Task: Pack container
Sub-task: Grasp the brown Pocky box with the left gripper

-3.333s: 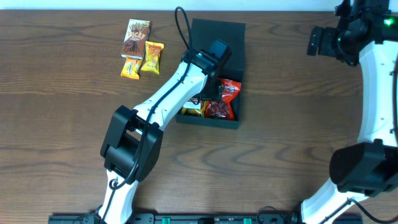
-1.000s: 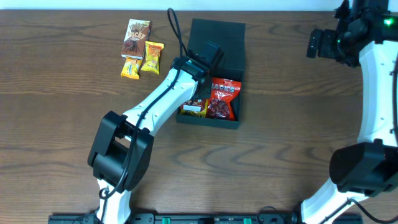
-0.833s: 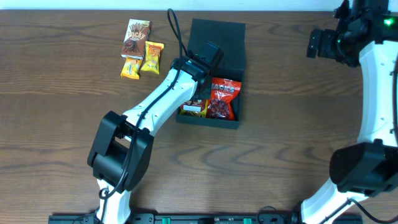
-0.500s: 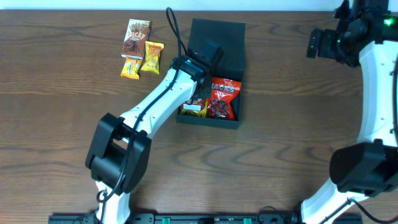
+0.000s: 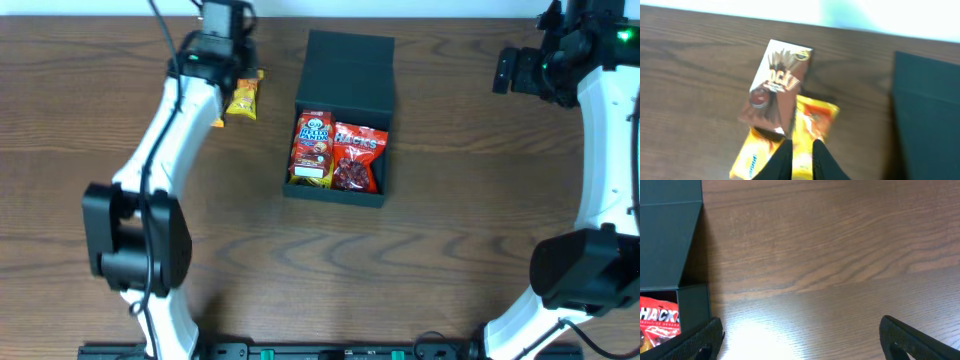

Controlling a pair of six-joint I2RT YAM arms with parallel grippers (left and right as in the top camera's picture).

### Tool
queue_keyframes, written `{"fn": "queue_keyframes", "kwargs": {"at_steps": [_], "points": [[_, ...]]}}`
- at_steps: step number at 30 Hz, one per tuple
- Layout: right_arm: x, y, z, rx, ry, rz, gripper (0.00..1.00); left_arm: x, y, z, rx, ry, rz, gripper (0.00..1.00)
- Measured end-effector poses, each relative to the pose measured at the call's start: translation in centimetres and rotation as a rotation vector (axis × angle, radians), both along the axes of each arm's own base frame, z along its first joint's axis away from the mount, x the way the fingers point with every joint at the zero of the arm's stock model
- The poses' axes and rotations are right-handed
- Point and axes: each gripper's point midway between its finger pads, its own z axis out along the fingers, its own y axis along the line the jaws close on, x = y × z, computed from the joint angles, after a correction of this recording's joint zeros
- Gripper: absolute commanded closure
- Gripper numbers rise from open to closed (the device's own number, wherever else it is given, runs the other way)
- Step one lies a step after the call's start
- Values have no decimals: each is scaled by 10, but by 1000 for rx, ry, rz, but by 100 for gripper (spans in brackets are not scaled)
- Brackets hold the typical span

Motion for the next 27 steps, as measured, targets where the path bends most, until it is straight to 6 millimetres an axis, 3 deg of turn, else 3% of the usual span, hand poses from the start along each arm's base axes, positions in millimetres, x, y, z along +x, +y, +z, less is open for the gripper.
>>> {"fn": "queue_keyframes", "kwargs": {"at_steps": [1,3,4,6,11,27], "points": [[0,0,0,0,0,0,1,6,6,-8,1,1,-7,71],[0,0,0,0,1,0,1,17,16,-28,1,12,-21,39],[0,0,0,0,1,0,1,21,20,-35,1,11,-23,34],[-1,0,0,0,3,0,1,31,27,-46,0,1,-31,16],[-3,0,-1,2,12,0,1,45,34,-56,17,-36,-56,3],[-8,1,-4,5,36,0,1,68,42,-115,38,-43,-70,5]]}}
